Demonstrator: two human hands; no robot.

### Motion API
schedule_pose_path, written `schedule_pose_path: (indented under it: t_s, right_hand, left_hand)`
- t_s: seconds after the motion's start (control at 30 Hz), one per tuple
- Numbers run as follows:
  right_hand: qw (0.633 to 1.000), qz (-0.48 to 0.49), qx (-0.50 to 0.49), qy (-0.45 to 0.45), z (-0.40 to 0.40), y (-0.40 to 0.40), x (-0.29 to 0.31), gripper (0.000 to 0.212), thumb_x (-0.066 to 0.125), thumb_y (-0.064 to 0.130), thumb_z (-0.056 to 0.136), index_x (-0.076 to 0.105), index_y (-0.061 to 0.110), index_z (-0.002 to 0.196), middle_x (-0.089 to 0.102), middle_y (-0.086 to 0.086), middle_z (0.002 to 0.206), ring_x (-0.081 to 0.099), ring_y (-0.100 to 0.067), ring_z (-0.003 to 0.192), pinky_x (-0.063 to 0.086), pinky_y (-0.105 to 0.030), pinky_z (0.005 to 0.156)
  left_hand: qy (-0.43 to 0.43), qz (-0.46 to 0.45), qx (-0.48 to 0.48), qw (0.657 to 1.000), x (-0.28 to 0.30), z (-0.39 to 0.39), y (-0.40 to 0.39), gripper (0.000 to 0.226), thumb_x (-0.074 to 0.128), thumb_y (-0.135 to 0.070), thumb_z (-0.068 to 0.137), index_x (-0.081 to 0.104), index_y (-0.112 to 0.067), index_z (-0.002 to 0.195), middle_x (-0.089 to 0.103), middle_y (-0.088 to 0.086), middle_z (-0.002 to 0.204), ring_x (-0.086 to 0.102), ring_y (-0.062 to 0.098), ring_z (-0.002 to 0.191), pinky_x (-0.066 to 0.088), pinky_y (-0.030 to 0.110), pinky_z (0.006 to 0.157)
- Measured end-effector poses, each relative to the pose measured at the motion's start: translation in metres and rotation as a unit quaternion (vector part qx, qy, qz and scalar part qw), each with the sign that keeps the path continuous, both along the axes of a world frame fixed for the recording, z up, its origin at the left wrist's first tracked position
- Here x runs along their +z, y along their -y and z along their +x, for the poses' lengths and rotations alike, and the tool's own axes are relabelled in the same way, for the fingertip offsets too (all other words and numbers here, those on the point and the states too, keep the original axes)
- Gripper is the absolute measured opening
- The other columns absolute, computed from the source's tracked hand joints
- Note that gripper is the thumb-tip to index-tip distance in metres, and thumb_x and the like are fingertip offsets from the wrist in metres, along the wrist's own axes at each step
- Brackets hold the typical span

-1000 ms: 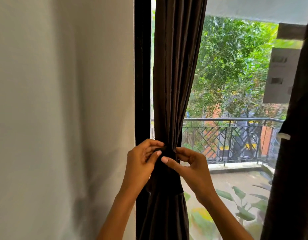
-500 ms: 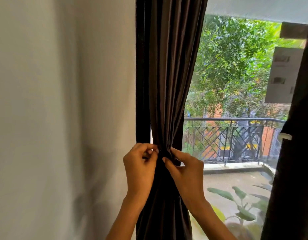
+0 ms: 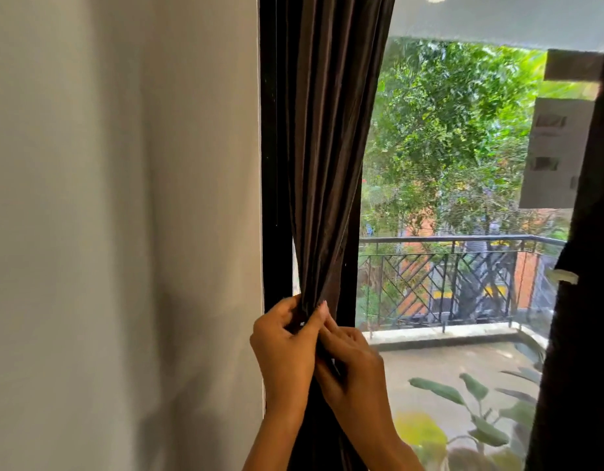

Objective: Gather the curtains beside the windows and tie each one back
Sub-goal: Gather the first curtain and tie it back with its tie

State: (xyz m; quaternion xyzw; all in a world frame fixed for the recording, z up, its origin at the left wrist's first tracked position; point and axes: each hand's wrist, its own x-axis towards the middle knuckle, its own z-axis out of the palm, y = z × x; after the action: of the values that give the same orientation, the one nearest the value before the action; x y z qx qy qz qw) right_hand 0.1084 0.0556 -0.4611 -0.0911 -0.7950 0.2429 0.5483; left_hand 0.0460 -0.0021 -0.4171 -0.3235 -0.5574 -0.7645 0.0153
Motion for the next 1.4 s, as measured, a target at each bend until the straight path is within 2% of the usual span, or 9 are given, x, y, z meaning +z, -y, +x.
schedule_pose_path:
  t_s: [0.1,0.23,0.3,0.43,0.57,0.77,0.93,1.17,1.4]
  right_hand:
    - [0.999,0.002,0.037,0.007,0.003,-0.009,-0.002,0.048,0.059,0.021,0.079,0.06,0.028,0.127,0.051,0.018,0.137,0.059,0.001,0.095,0.043,-0.008,0.076]
    - [0.99,-0.087,0.053,-0.094,0.012,-0.03,0.006,0.009,0.067,0.021,0.088,0.075,0.021,0.093,0.07,0.013,0.108,0.064,-0.001,0.099,0.051,-0.015,0.066]
    - [0.985,-0.12,0.029,-0.117,0.014,-0.053,0.012,0.014,0.065,0.012,0.089,0.067,0.021,0.1,0.067,0.016,0.112,0.063,0.001,0.099,0.052,-0.015,0.071]
    - [0.973,-0.132,0.176,0.066,0.015,-0.088,0.03,0.037,0.055,0.023,0.093,0.044,0.022,0.129,0.058,0.009,0.128,0.052,-0.002,0.121,0.044,-0.014,0.094]
    - [0.943,-0.166,0.272,0.099,0.02,-0.101,0.037,0.034,0.057,0.02,0.088,0.049,0.016,0.121,0.064,-0.008,0.093,0.065,-0.015,0.09,0.051,-0.027,0.079]
    - [0.968,-0.17,0.178,0.049,0.037,-0.101,0.06,0.014,0.082,0.013,0.069,0.072,0.006,0.076,0.066,-0.002,0.062,0.068,-0.015,0.059,0.053,-0.022,0.062]
    - [0.94,-0.254,0.229,0.0,0.038,-0.078,0.066,0.016,0.078,0.013,0.074,0.065,0.008,0.066,0.062,0.004,0.049,0.059,-0.008,0.048,0.045,-0.015,0.05]
    - [0.923,-0.29,0.247,-0.049,0.031,-0.078,0.056,0.008,0.078,0.011,0.074,0.07,0.009,0.073,0.07,-0.002,0.061,0.066,-0.007,0.057,0.046,-0.013,0.058]
    - [0.971,-0.161,0.179,-0.011,0.032,-0.087,0.041,0.002,0.066,0.015,0.088,0.067,0.015,0.09,0.073,0.005,0.081,0.069,-0.004,0.079,0.051,-0.029,0.06]
  left_hand:
    - [-0.007,-0.015,0.016,1.0,-0.001,-0.008,-0.006,0.011,0.072,-0.017,0.081,0.072,-0.014,0.091,0.074,-0.001,0.082,0.071,0.015,0.079,0.059,0.039,0.077]
    - [-0.014,-0.031,-0.025,0.999,-0.001,-0.02,-0.011,0.01,0.068,-0.009,0.084,0.069,-0.013,0.092,0.074,0.0,0.084,0.071,0.014,0.081,0.058,0.036,0.077]
    - [-0.011,-0.032,-0.07,0.997,0.001,-0.021,-0.011,0.015,0.066,-0.005,0.084,0.067,-0.016,0.094,0.075,-0.003,0.087,0.071,0.013,0.084,0.057,0.028,0.076]
    - [0.024,-0.028,-0.196,0.98,0.008,-0.022,-0.008,0.024,0.06,0.001,0.086,0.064,-0.012,0.105,0.074,-0.001,0.096,0.071,0.016,0.089,0.055,0.02,0.071]
    - [0.029,-0.048,-0.257,0.965,0.012,-0.028,-0.005,0.033,0.06,-0.004,0.082,0.061,-0.011,0.115,0.073,0.001,0.105,0.069,0.018,0.098,0.055,0.022,0.078]
    - [-0.059,-0.078,-0.049,0.994,0.005,-0.027,-0.021,0.027,0.07,-0.007,0.081,0.065,-0.009,0.108,0.072,0.0,0.102,0.068,0.014,0.097,0.054,0.027,0.089]
    - [-0.169,-0.047,0.221,0.959,-0.006,0.014,-0.044,0.039,0.076,-0.004,0.076,0.043,-0.019,0.092,0.054,-0.001,0.081,0.054,0.012,0.067,0.044,0.011,0.058]
    - [-0.28,-0.037,0.209,0.936,-0.022,0.028,-0.047,0.022,0.071,-0.003,0.081,0.064,-0.01,0.1,0.053,0.002,0.105,0.057,0.006,0.096,0.049,0.012,0.083]
    - [-0.057,-0.06,0.026,0.996,0.007,0.009,-0.034,0.009,0.073,-0.012,0.079,0.072,-0.021,0.08,0.072,0.0,0.078,0.069,0.01,0.077,0.053,0.017,0.068]
